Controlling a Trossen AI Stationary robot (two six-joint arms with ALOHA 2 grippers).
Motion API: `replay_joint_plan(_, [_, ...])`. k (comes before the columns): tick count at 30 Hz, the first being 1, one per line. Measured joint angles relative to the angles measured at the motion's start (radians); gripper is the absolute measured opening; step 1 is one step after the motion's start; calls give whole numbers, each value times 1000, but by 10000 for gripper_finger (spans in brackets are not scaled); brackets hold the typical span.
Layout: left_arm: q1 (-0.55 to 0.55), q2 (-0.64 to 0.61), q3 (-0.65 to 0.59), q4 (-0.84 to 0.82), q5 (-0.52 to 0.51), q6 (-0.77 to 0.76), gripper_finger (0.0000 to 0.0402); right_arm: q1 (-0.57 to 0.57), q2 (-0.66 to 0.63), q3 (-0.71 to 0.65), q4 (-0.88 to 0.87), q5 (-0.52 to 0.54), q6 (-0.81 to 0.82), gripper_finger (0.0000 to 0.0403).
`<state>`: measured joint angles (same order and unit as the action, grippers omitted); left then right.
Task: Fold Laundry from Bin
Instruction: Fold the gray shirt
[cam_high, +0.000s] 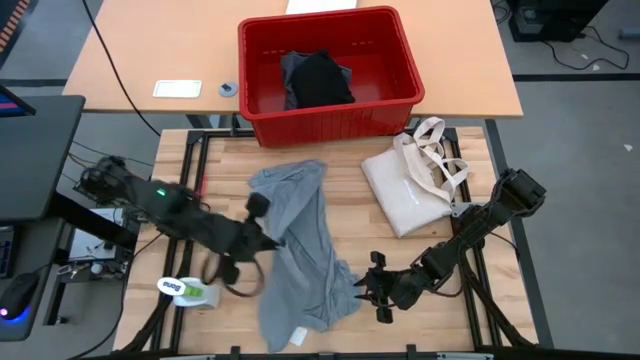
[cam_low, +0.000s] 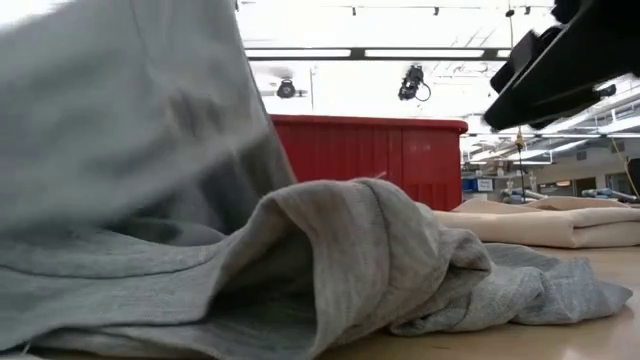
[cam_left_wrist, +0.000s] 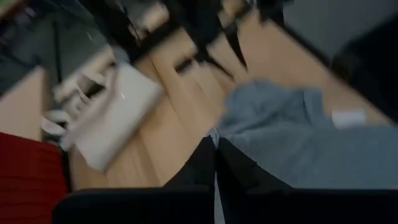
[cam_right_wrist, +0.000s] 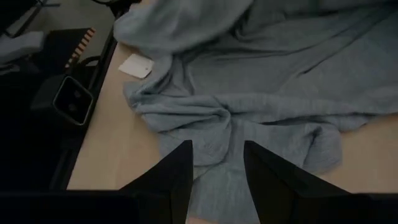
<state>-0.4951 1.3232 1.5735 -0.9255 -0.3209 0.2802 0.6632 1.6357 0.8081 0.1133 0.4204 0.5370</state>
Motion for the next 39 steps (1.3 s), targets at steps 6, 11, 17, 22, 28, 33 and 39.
replay_joint_plan(6, [5,-79,1,16,0,-22,10,-39,119,4,71,-3,-88,151])
replay_joint_plan(11, [10,-80,0,3,-12,-35,9,-44,164,11,11,17,-60,151])
replay_joint_plan(17, [10,-79,0,-30,-21,-54,9,-44,188,11,-75,-1,7,140])
replay_joint_plan(22, [10,-79,0,-40,-22,-82,9,-40,188,15,-90,-52,28,35])
replay_joint_plan(28, [10,-79,0,-54,-23,-86,9,-6,134,13,-244,-70,166,15])
replay_joint_plan(33, [10,-79,0,-61,-23,-101,9,34,54,10,-495,-63,349,8])
replay_joint_plan(39, [10,-79,0,-74,-23,-122,9,71,-7,9,-722,-163,534,11])
